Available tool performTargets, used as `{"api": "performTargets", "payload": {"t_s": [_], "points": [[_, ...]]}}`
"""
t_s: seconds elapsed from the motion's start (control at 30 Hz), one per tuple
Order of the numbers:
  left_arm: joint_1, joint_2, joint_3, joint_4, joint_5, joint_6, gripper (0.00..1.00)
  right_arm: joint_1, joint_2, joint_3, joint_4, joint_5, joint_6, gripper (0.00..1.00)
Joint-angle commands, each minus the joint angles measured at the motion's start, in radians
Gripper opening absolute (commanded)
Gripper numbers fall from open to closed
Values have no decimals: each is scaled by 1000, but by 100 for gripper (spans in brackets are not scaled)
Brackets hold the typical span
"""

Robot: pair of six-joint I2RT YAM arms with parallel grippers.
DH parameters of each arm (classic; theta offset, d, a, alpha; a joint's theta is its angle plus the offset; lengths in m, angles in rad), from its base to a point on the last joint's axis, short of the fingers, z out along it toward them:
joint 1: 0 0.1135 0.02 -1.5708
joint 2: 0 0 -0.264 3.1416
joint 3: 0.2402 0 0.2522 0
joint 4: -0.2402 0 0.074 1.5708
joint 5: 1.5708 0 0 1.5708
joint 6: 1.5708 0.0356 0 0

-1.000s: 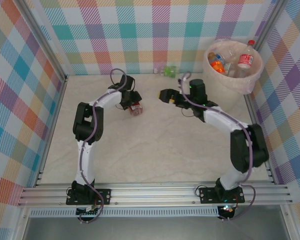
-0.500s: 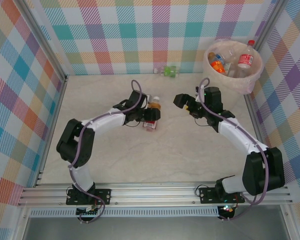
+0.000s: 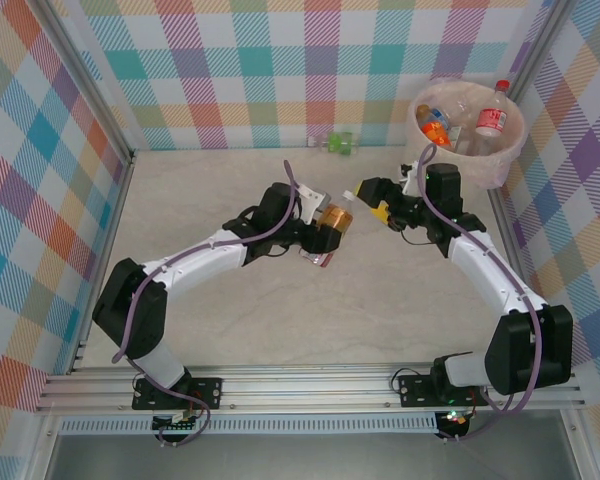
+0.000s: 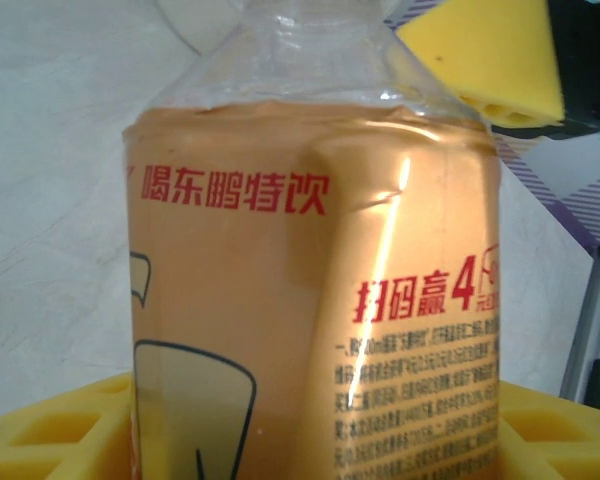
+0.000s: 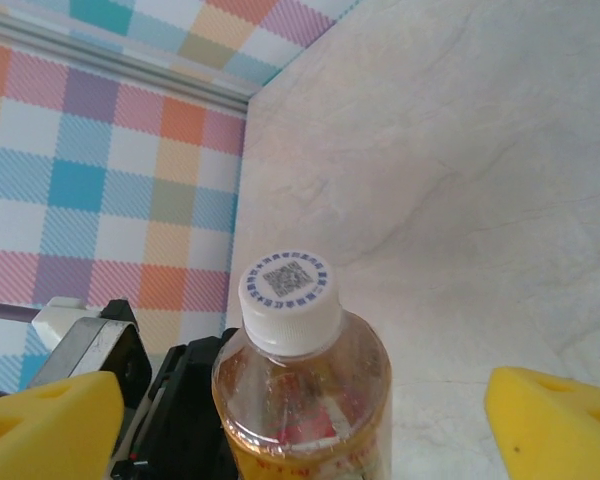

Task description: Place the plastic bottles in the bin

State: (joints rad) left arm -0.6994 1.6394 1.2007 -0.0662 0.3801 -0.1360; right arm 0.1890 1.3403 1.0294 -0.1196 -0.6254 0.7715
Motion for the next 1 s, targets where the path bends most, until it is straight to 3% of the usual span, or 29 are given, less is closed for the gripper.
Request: {"api": "performTargets", "payload": {"t_s": [0.0, 0.33, 0.47, 0.7, 0.97], "points": [[-24, -53, 2, 52, 42, 41, 61, 0, 21, 28, 57, -120, 2, 91], [-35, -60, 3, 84, 56, 29, 61, 31, 30, -4, 53, -206, -95, 98], [-36, -64, 2, 115, 65, 15, 61, 64, 65, -1, 42, -209, -106, 89], [-40, -60, 6, 130, 61, 13, 61, 93, 118, 4, 82, -250, -91, 82], [-42, -42, 45, 71, -8, -18, 68, 89, 84, 64, -37, -151, -145, 58]]}}
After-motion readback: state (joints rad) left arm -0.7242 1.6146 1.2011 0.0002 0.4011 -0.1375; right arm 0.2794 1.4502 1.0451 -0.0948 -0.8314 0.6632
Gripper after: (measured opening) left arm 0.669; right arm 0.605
